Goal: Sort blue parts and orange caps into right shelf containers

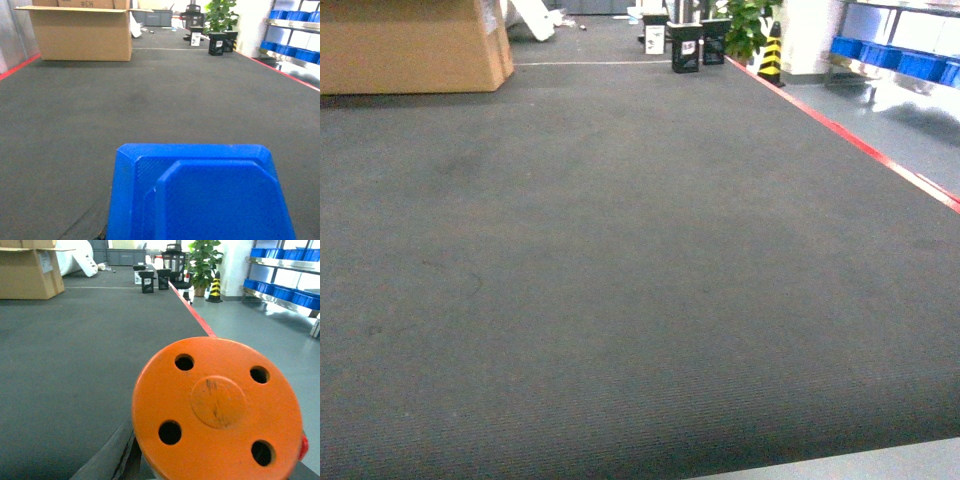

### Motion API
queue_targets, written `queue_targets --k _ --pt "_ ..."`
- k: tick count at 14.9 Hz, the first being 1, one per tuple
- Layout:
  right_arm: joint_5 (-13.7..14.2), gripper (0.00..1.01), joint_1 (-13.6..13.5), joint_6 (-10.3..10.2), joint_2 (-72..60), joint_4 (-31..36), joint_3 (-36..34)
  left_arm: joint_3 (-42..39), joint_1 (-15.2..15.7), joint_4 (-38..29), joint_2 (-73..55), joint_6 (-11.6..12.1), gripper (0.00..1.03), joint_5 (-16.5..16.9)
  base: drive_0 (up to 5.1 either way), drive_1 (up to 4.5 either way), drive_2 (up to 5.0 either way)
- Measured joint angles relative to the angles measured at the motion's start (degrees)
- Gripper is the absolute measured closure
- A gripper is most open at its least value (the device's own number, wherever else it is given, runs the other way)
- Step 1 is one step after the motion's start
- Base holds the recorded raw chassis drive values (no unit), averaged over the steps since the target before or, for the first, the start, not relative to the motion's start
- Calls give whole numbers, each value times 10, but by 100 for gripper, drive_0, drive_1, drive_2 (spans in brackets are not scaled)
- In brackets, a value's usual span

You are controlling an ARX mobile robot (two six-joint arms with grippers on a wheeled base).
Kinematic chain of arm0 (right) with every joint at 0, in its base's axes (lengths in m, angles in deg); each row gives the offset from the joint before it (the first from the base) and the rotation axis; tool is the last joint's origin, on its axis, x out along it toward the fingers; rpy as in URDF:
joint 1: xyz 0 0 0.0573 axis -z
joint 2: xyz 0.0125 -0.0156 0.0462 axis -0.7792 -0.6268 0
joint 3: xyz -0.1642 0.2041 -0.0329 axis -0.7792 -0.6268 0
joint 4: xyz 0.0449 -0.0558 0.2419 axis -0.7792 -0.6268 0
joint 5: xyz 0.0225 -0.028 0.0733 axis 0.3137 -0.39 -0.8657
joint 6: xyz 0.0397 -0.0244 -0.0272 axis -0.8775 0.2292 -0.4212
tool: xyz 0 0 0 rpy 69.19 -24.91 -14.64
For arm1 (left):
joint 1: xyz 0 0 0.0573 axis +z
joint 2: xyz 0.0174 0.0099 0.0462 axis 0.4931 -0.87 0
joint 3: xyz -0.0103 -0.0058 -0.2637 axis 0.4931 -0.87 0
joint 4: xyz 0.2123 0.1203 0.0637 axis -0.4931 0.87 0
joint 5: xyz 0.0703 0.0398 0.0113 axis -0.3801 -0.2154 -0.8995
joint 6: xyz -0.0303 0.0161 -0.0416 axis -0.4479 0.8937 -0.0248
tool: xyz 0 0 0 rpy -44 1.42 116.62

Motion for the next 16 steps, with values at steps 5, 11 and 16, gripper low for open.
queue_targets --k 5,11,16 --pt "0 57 0 0 0 0 0 0 0 0 0 0 60 0 -154 -154 -154" --pt "0 57 0 0 0 0 0 0 0 0 0 0 60 0 -167 -167 -167" --pt "0 57 0 0 0 0 0 0 0 0 0 0 60 0 -163 -163 -163"
